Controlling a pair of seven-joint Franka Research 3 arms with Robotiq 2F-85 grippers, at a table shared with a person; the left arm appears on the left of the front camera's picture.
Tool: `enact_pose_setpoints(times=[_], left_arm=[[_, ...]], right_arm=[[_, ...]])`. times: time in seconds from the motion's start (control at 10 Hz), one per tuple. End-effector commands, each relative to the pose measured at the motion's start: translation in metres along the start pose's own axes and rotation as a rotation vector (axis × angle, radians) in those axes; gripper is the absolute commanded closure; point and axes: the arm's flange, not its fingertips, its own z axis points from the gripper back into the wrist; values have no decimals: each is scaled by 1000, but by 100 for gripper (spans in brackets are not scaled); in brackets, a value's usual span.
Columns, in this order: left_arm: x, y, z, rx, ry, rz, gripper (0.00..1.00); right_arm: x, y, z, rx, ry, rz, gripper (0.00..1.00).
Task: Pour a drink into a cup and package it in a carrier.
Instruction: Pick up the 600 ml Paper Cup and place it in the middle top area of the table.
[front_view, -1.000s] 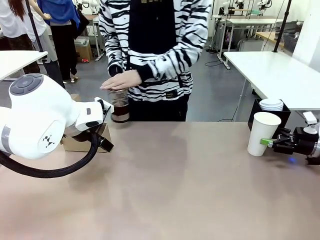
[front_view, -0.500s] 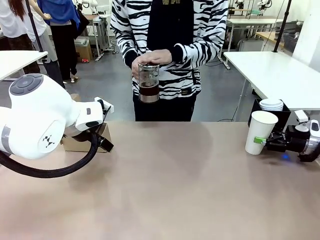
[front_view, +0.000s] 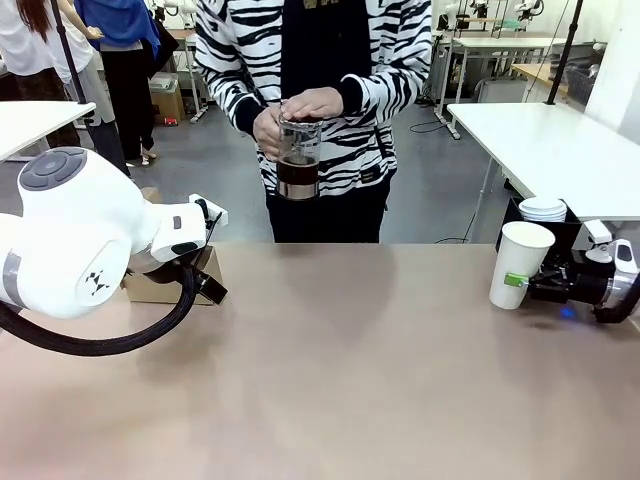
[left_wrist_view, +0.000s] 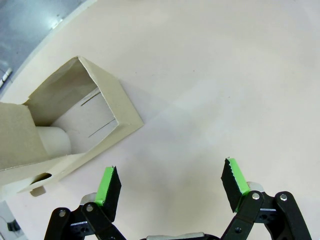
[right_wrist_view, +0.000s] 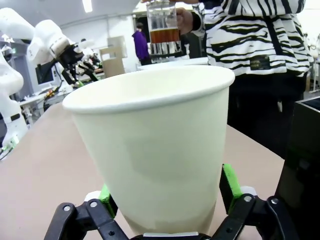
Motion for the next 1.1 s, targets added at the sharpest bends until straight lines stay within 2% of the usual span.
enact_pose_setpoints(times=[0.0, 0.4, 0.5, 0.7, 0.8, 1.0], left_arm=[[0, 1, 0, -1, -1, 2, 0], [0, 1, 0, -1, -1, 2, 0], [0, 1, 0, -1, -1, 2, 0], [0, 1, 0, -1, -1, 2, 0], [0, 1, 0, -1, -1, 2, 0], [0, 1, 0, -1, -1, 2, 0]], right_arm=[[1, 1, 1, -3, 1, 1, 20], [0, 0, 1, -2, 0, 0, 20], [22, 19, -16, -56, -19, 25, 20], [63, 38, -57, -88, -26, 40, 20], [79, 39, -82, -88, -18, 48, 20], [96, 17, -145, -107, -16, -10, 20]])
